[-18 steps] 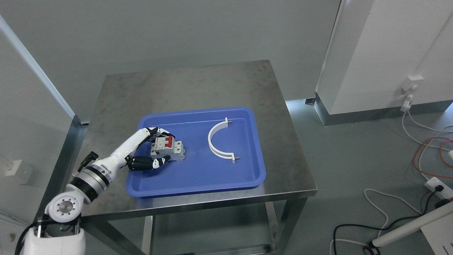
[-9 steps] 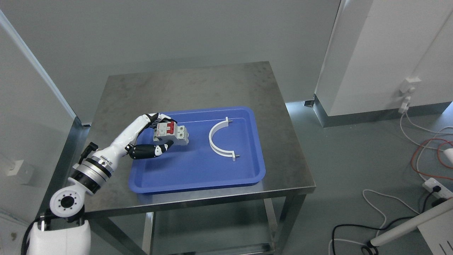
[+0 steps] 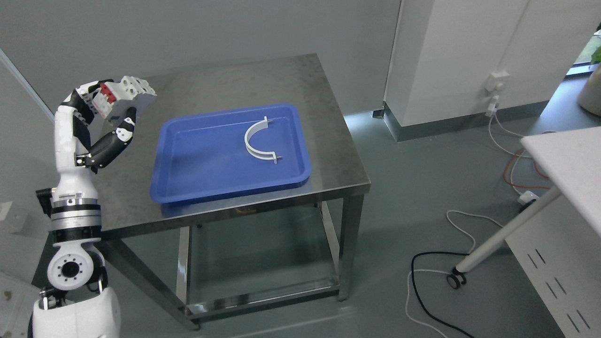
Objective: Place circuit breaker on shelf
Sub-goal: 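Lift the circuit breaker out of the tray with the left hand, then carry the breaker in the left hand while turning to the bin shelf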
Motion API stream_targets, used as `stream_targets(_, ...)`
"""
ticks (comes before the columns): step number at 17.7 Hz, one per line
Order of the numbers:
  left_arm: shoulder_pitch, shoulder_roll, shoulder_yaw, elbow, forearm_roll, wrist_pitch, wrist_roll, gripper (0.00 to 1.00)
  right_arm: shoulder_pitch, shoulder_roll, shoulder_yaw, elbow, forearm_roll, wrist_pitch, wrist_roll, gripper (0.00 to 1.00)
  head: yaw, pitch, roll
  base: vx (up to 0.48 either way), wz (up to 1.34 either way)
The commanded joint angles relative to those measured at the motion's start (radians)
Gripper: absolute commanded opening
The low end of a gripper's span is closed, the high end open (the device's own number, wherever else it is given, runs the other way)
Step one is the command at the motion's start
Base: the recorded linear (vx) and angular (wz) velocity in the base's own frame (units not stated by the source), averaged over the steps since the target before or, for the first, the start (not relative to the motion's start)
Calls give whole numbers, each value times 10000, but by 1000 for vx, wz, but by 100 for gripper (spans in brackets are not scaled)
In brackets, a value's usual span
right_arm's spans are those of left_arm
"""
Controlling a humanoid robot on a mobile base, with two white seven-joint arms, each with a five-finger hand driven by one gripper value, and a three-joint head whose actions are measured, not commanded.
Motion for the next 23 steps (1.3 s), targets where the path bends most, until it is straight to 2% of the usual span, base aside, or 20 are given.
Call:
stream_targets(1, 449, -229, 560, -827, 459, -58, -357, 5, -1, -175, 199, 0, 2, 123, 19, 100, 0, 0, 0, -405, -170)
stream_targets(6, 495, -229, 668, -996, 459, -28, -451, 5, -1, -175, 199, 0, 2, 123, 4, 100, 0, 0, 0, -446, -7)
stream_targets(15, 495, -229, 606, -1180, 459, 34, -390, 5, -1, -175, 199, 0, 2, 123, 19, 100, 0, 0, 0, -540, 444)
stream_targets(19, 282, -229, 607, -1242, 505, -134, -420, 5, -1, -175, 199, 0, 2, 123, 4, 100, 0, 0, 0, -463, 1207)
stream_targets(23, -1035, -229, 117, -1226, 551, -28, -390, 5, -1, -175, 199, 0, 2, 123, 19, 100, 0, 0, 0, -321, 1818)
